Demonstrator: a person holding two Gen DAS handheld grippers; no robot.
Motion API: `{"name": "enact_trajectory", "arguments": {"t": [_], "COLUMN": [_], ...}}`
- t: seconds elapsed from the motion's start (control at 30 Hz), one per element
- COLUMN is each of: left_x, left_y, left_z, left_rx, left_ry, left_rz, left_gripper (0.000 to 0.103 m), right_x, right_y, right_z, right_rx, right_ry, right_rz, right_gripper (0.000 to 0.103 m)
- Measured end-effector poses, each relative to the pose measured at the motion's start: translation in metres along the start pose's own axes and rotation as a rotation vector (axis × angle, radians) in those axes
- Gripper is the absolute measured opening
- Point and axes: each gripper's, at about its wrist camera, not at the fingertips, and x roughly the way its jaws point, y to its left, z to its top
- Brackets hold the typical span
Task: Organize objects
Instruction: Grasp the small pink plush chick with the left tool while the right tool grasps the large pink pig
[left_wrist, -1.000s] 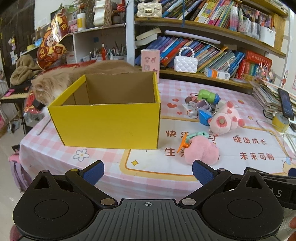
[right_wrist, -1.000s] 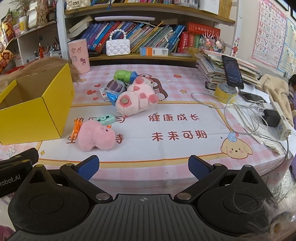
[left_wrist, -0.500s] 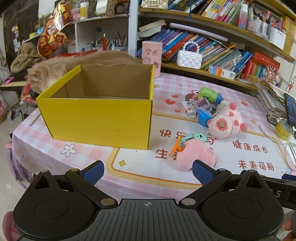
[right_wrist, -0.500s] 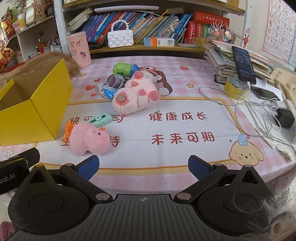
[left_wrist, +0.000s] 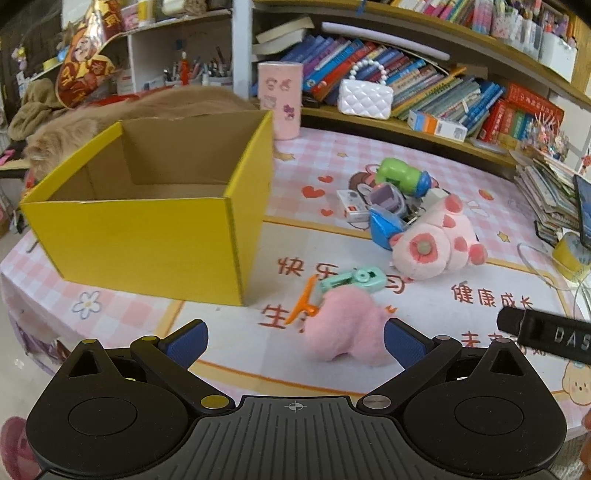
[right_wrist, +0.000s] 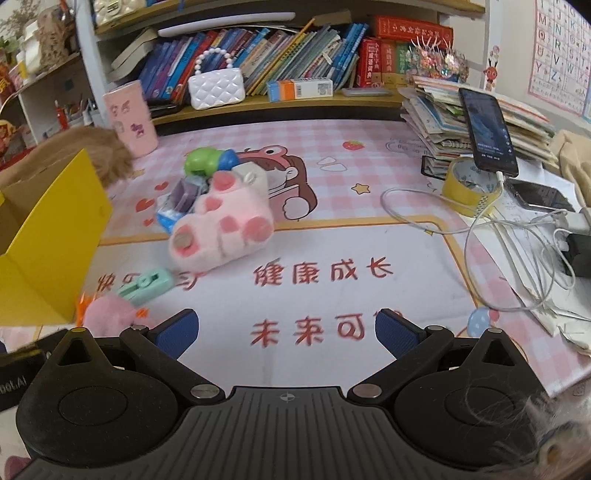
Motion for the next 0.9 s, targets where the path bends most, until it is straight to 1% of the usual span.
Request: {"name": "enact_trajectory", "arguments": {"t": [0.13,0.37,0.43,0.53,0.63,0.77,0.9], "left_x": [0.012,0.040,0.049,0.055,0.060,0.071,0.075], "left_y": [-0.010,-0.029,-0.031,-0.035,-0.043,-0.052,-0.058], "left_z": [0.002,0.003,0.003,0.004,0.005,0.005,0.001], "left_rx": [0.012,0.092,0.114,0.151,0.204,0.237,0.275], "left_ry": [0.015,0.034,0.039,0.018,0.017,0.049,0.061], "left_rz": [-0.006,0.012,0.023,0.004,-0.006,-0.041,-0.026], "left_gripper": [0.102,0.102,0.102,0.103,0.103,0.102,0.101], "right_x": [0.013,0.034,0.041,0.051,0.061,0.073,0.088], "right_y": [-0.009,-0.010,-0.008,-0.006,-0.004,0.000,0.007], "right_z": [0.014,0.036,0.041,0.046,0.051,0.057,0.062], "right_rx": [0.016,0.019,0.002,-0.027,-0.054,-0.090,-0.129], "right_ry": [0.004,0.013,0.021,0.041,0.056,0.066,0.081], "right_rz": [0.042,0.120,0.135,0.150,0.165,0.187,0.220], "right_gripper": [0.103,0.103,0.103,0.103,0.103,0.103,0.103]}}
